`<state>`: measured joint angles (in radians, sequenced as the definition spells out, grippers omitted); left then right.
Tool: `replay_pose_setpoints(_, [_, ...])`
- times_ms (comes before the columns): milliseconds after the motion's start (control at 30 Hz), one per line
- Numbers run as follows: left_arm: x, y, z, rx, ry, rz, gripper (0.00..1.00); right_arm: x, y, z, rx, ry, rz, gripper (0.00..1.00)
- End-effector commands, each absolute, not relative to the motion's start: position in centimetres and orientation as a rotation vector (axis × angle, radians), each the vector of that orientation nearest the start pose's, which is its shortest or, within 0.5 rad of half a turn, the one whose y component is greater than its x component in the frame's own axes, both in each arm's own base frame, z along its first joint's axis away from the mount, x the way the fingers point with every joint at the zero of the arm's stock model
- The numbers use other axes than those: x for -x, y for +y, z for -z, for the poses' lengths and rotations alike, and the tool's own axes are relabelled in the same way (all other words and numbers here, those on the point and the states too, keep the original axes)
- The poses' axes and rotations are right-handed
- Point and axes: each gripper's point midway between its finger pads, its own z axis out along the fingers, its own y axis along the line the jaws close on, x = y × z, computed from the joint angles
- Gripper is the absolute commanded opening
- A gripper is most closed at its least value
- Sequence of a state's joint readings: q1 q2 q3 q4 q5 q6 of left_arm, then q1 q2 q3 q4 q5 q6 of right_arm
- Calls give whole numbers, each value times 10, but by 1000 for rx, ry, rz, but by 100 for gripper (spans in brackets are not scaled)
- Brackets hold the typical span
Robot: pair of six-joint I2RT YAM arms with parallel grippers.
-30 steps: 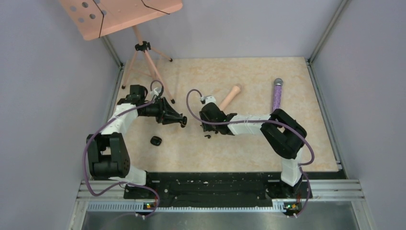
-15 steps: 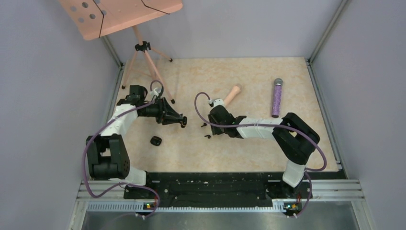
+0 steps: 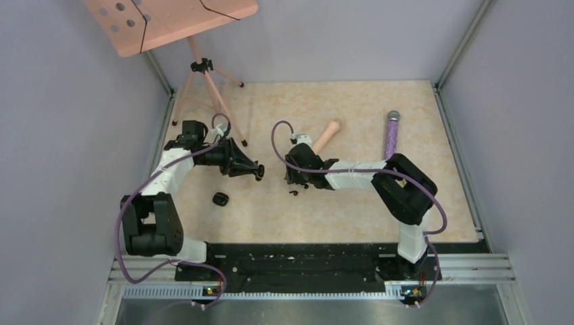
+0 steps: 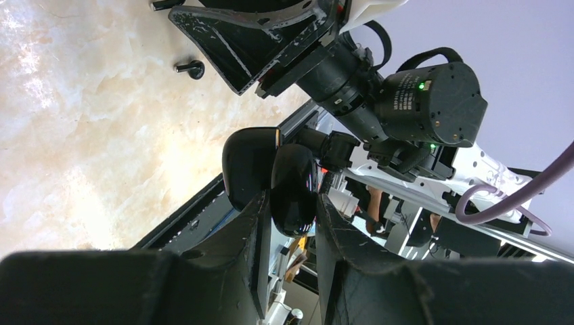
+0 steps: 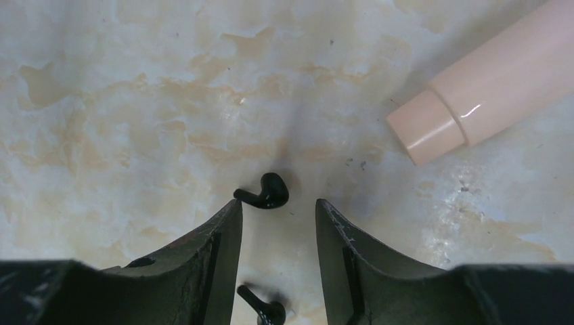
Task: Insert the wireless bluetooth earbuds into the charging case
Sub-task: Move the right earbud to the center of the board.
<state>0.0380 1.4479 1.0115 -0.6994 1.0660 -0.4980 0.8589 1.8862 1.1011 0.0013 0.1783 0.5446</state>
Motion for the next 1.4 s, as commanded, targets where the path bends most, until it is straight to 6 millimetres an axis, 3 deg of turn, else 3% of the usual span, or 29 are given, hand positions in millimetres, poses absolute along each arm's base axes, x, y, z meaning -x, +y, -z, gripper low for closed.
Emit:
replay_pose_setpoints(0, [-264, -153, -194, 308, 2491, 1604, 0, -333, 363, -44, 194, 2332, -509, 44])
replay_pose_setpoints(200, [-264, -154, -196, 301, 2487, 1606, 0, -340, 361, -37, 189, 2328, -436, 44])
replay_pose_setpoints(333, [-264, -154, -195, 301, 2489, 1610, 0, -334, 356, -31, 247, 2344, -363, 42])
replay_pose_setpoints(567, [-263, -154, -194, 297, 2491, 1613, 0, -322, 351, -40, 369, 2323, -340, 38])
replay_pose_setpoints(833, [-262, -154, -192, 297, 2496, 1614, 0, -310, 314, -44, 395, 2322, -279, 32])
replay_pose_setpoints(1067, [-262, -154, -192, 301, 2496, 1619, 0, -299, 297, -58, 389, 2324, -349, 38])
replay_pose_setpoints(1367, [-261, -155, -192, 308, 2489, 1624, 0, -290, 291, -70, 326, 2321, -402, 40])
